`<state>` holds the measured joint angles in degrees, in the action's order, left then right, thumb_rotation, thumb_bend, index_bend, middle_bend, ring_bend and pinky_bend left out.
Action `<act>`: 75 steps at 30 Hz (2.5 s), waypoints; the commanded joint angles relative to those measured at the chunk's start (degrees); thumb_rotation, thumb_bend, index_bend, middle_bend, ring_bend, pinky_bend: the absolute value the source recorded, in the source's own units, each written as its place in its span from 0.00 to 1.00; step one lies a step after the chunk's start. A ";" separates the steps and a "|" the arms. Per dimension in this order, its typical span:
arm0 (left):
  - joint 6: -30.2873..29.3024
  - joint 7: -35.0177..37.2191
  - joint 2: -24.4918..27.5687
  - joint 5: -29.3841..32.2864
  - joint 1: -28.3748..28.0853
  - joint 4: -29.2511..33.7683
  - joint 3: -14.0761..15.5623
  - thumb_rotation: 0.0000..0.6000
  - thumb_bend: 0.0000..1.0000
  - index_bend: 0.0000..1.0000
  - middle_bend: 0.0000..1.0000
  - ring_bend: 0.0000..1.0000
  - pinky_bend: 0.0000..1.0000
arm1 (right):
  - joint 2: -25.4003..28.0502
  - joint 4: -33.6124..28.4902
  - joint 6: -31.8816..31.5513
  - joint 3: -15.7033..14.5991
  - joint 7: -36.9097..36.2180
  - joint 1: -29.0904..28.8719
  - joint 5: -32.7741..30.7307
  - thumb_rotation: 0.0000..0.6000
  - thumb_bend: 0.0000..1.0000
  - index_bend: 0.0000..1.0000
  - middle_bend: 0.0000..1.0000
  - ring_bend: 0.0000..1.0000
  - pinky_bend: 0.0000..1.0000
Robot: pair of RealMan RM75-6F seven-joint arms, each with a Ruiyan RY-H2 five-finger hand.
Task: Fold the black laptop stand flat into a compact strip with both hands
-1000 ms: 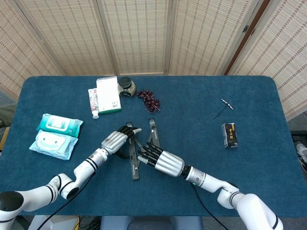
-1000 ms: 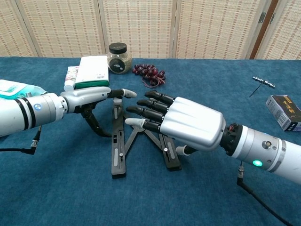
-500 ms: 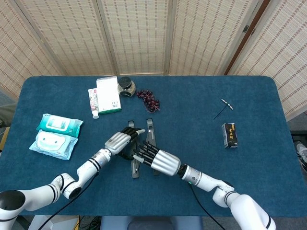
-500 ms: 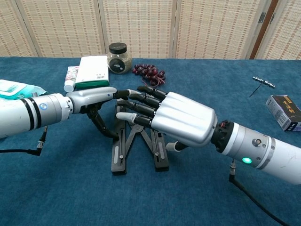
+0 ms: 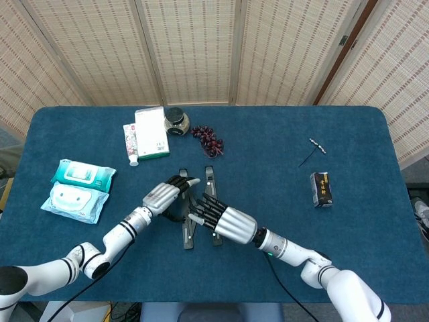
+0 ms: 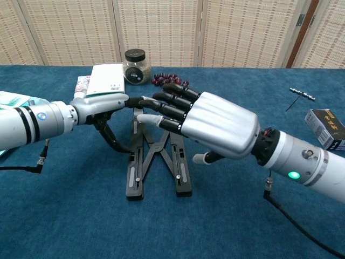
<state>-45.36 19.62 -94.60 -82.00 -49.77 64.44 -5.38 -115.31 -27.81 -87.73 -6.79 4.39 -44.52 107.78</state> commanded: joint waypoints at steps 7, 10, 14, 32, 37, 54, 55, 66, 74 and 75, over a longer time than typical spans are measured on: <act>-4.43 -7.49 8.41 4.93 4.73 9.03 -1.05 1.00 0.15 0.03 0.07 0.07 0.00 | 23.00 -33.23 10.06 -0.17 0.13 -4.29 -2.32 1.00 0.00 0.00 0.00 0.00 0.00; -5.37 -10.21 10.63 6.82 6.05 11.76 -1.24 1.00 0.15 0.03 0.07 0.07 0.00 | 29.48 -43.72 17.22 0.71 -0.41 -7.08 -4.67 1.00 0.00 0.00 0.00 0.00 0.00; -6.43 -13.30 13.72 9.44 7.75 15.56 -1.53 1.00 0.15 0.03 0.07 0.07 0.00 | 35.61 -51.55 26.08 1.83 -0.35 -11.25 -6.22 1.00 0.00 0.00 0.00 0.00 0.00; -10.99 -17.58 20.71 13.31 13.06 23.56 -2.05 1.00 0.15 0.03 0.07 0.07 0.00 | 33.95 -45.24 41.38 -2.24 -15.62 -26.93 4.75 1.00 0.00 0.00 0.00 0.00 0.00; -11.80 -17.07 21.08 13.37 14.03 23.95 -2.29 1.00 0.15 0.03 0.06 0.07 0.00 | 30.39 -39.83 41.15 -4.84 -20.03 -29.30 7.72 1.00 0.00 0.00 0.00 0.00 0.00; -11.12 -13.31 20.26 13.18 15.57 20.88 -2.94 1.00 0.15 0.03 0.05 0.06 0.00 | 20.37 -24.12 36.58 -9.48 -31.38 -33.23 10.94 1.00 0.00 0.00 0.00 0.00 0.00; -11.06 -13.16 20.27 13.14 15.63 20.73 -2.95 1.00 0.15 0.03 0.05 0.06 0.00 | 19.92 -23.44 36.45 -9.60 -31.72 -33.37 10.95 1.00 0.00 0.00 0.00 0.00 0.00; -11.00 -12.42 20.55 12.82 16.36 20.14 -3.22 1.00 0.15 0.03 0.05 0.06 0.00 | 16.63 -18.51 36.87 -11.37 -36.90 -36.03 10.60 1.00 0.00 0.00 0.00 0.00 0.00; -11.29 -12.32 21.16 12.68 16.89 20.69 -3.47 1.00 0.15 0.02 0.04 0.06 0.00 | 16.02 -18.20 38.45 -12.19 -39.11 -38.73 10.23 1.00 0.00 0.00 0.00 0.00 0.00; -11.37 -12.31 21.20 12.61 16.99 20.77 -3.46 1.00 0.15 0.02 0.04 0.06 0.00 | 15.93 -18.19 38.72 -12.25 -39.25 -39.07 10.13 1.00 0.00 0.00 0.00 0.00 0.00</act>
<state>-56.70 7.30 -73.43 -69.37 -32.80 85.18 -8.83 -99.25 -45.99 -49.24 -18.93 -34.72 -83.35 118.03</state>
